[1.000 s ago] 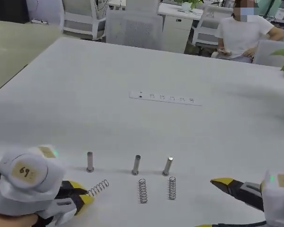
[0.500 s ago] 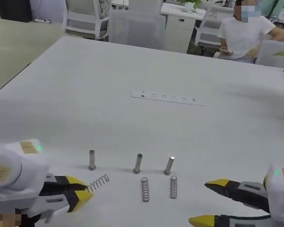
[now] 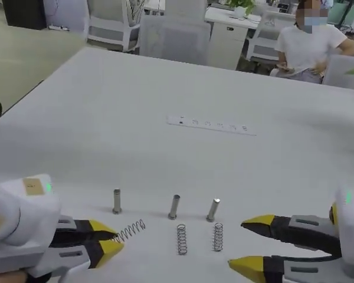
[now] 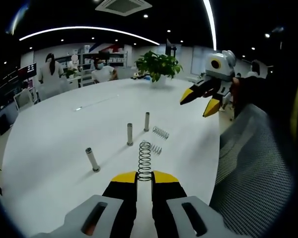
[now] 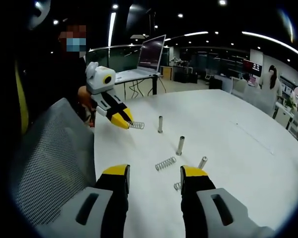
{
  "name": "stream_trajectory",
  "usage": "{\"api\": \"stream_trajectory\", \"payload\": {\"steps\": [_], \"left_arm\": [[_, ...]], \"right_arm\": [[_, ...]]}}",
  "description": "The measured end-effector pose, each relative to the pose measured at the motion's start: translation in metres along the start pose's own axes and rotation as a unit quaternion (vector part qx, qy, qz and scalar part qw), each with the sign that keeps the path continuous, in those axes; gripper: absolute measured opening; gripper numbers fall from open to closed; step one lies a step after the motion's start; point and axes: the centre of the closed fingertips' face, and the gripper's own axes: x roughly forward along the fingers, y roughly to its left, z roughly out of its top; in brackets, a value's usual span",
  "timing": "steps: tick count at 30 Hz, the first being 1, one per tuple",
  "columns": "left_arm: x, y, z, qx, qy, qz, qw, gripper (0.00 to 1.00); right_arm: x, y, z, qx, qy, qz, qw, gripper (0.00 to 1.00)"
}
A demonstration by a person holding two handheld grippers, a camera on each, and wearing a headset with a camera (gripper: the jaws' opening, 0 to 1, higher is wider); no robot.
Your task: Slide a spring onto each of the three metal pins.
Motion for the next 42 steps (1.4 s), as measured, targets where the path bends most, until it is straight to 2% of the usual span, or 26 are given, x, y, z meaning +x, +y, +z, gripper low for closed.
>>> {"api": "stream_trajectory", "payload": {"steps": [4, 7, 11, 18, 29, 34, 42], "left_arm": [[-0.003, -0.004, 0.005, 0.009, -0.009, -0.005, 0.9999, 0.03], [-0.006, -0.01, 0.012, 0.03, -0.021, -0.015, 0.9992, 0.03], [-0.009, -0.015, 0.02, 0.044, -0.028, -0.025, 0.9983, 0.03], [-0.012, -0.033, 0.032, 0.077, -0.04, -0.052, 0.9949, 0.03], [-0.018, -0.058, 0.05, 0.111, -0.066, -0.081, 0.9883, 0.03], [-0.019, -0.066, 0.054, 0.118, -0.072, -0.09, 0.9864, 0.03], [-0.021, -0.073, 0.06, 0.129, -0.077, -0.092, 0.9843, 0.03]], "right_arm": [[0.003, 0.005, 0.014, -0.017, -0.004, 0.02, 0.9996, 0.37], [0.007, 0.01, 0.021, -0.025, -0.005, 0.038, 0.999, 0.35], [0.012, 0.016, 0.032, -0.035, -0.01, 0.06, 0.9976, 0.32], [0.019, 0.032, 0.053, -0.048, -0.024, 0.099, 0.9936, 0.28], [0.026, 0.051, 0.063, -0.068, -0.018, 0.143, 0.9873, 0.26], [0.03, 0.063, 0.063, -0.065, -0.016, 0.169, 0.9832, 0.21], [0.034, 0.074, 0.06, -0.062, -0.012, 0.192, 0.9793, 0.18]]}}
